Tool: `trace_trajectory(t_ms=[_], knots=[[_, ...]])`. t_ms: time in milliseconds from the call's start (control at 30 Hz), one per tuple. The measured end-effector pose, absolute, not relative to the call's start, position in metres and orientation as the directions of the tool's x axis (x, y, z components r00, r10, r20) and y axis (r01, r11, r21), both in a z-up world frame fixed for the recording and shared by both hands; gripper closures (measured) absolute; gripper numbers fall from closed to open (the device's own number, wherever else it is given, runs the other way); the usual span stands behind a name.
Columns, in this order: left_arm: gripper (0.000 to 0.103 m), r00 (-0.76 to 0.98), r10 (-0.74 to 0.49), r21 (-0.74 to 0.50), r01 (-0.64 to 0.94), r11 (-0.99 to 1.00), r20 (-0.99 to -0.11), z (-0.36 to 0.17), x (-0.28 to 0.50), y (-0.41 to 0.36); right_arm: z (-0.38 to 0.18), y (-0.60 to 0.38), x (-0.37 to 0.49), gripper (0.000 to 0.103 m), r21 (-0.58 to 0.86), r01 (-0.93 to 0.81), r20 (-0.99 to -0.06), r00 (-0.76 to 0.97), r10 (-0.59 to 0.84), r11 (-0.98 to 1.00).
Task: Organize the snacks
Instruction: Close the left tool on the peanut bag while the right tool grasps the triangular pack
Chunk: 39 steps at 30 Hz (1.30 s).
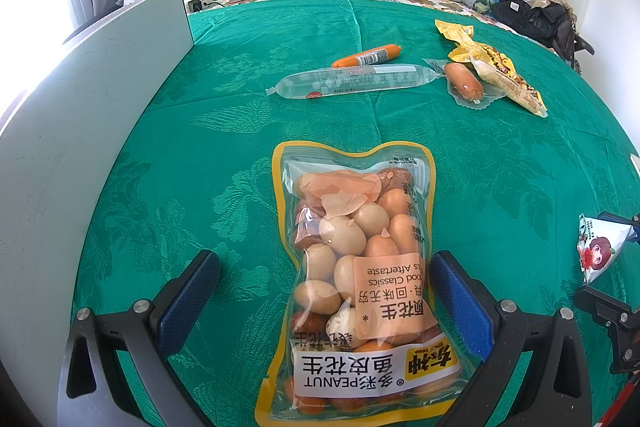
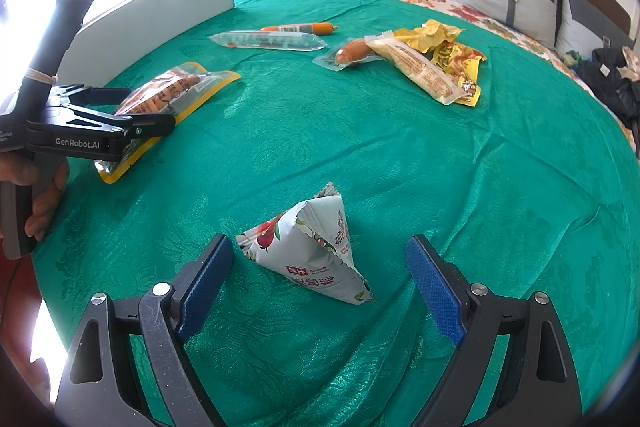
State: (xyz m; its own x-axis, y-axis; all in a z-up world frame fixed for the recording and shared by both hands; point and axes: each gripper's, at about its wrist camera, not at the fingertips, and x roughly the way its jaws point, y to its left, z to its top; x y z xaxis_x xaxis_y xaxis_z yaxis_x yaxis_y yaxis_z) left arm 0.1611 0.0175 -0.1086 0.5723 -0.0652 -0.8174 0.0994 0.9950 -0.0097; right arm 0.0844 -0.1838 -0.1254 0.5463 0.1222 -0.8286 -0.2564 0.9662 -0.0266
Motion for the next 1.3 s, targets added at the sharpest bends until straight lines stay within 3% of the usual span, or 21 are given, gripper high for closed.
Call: trace_trajectory(t_ms=[1000,1200,1267,1300], knots=[[0.000,0.567,-0.066,-0.008,0.103,0.995,-0.821,-0.109,0.162,0.017,-0.126,-0.184,0.084,0.012,-0.026,-0.257,-0.829,0.546,0.123,0.966],[0.000,0.381,-0.068,-0.007,0.158,0.987,-0.922,-0.105,0.181,0.010,-0.124,-0.182,0.089,0.013,-0.027,-0.264,-0.859,0.500,0.113,0.964],[0.001,0.325,-0.064,-0.007,0.175,0.985,-0.943,-0.105,0.182,0.005,-0.122,-0.179,0.091,0.016,-0.025,-0.269,-0.875,0.472,0.109,0.963],[0.004,0.318,-0.066,-0.006,0.188,0.982,-0.946,-0.104,0.181,0.003,-0.121,-0.176,0.092,0.023,-0.016,-0.282,-0.877,0.465,0.122,0.959]])
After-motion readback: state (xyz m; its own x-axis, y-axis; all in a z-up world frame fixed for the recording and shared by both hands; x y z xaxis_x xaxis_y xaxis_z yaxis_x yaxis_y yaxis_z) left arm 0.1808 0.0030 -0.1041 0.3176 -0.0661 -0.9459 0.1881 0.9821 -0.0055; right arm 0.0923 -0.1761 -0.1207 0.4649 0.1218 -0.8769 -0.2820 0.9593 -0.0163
